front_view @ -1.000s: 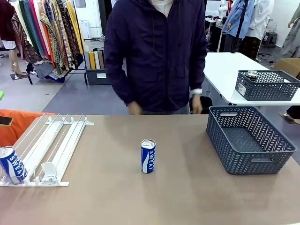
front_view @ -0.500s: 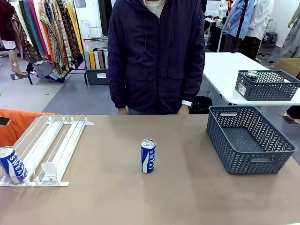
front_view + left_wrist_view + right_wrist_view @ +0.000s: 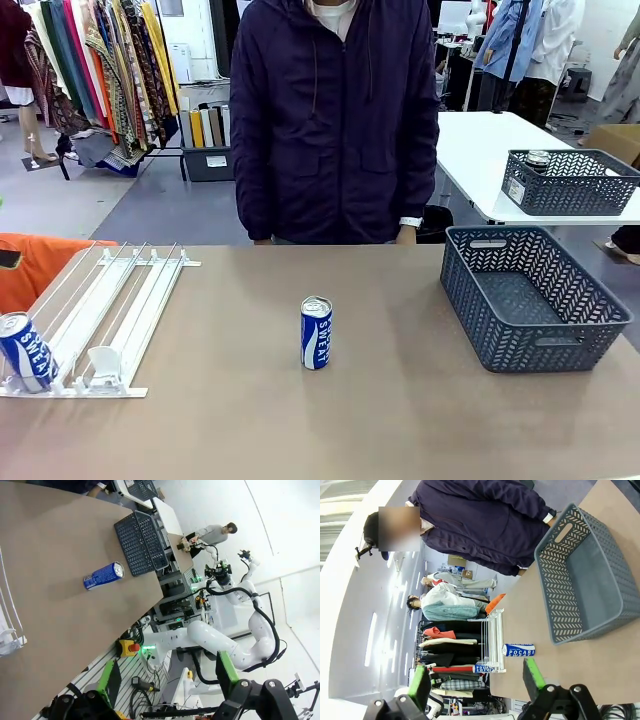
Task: Retrieve and store the cans from the dispenser.
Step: Pick up one can from the Automatic Can Dispenser and place it in the middle of the table.
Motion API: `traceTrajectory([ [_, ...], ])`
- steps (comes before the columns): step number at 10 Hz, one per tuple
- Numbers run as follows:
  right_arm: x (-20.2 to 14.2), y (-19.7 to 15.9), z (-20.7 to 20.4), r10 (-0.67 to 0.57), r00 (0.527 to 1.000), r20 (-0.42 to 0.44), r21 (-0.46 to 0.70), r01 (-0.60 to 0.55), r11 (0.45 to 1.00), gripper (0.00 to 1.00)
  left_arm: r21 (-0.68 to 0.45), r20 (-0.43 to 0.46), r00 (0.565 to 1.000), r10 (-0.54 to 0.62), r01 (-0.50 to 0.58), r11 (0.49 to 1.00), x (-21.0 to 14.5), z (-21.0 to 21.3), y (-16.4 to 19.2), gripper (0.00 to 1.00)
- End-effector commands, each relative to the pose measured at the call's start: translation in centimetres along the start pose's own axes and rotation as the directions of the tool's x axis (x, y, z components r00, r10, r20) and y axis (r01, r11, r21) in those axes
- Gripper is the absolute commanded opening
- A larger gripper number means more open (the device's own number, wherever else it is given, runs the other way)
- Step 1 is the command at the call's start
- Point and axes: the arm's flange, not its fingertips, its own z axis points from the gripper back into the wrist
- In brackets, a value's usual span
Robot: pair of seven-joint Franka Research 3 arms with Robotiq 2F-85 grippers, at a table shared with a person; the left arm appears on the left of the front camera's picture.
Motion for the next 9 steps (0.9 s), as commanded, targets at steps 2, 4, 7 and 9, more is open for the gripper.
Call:
traceTrajectory([
  [2,0.2,0.2,-0.2,0.025,1.000,0.011,0.029,-0.025,0.999,1.00,-0.020,0.007,1.000,-0.021,0.021,1.000,0.1,-0.1,0.0,1.00],
  [4,0.2,0.2,-0.2,0.025,1.000,0.011,0.029,-0.025,0.999,1.00,0.003,-0.014,1.000,-0.022,0.022,1.000,-0.2,-1.1,-0.2,1.00],
  [7,0.2,0.2,-0.2,0.025,1.000,0.011,0.029,-0.025,0.999,1.00,0.474,-0.111,0.923,-0.369,0.375,0.796,-1.9,5.8,0.4,1.00],
  [9,0.2,0.2,-0.2,0.025,1.000,0.011,0.029,-0.025,0.999,1.00,0.586,-0.380,0.784,-0.490,0.614,0.528,-3.8,6.5,2.3,1.00],
])
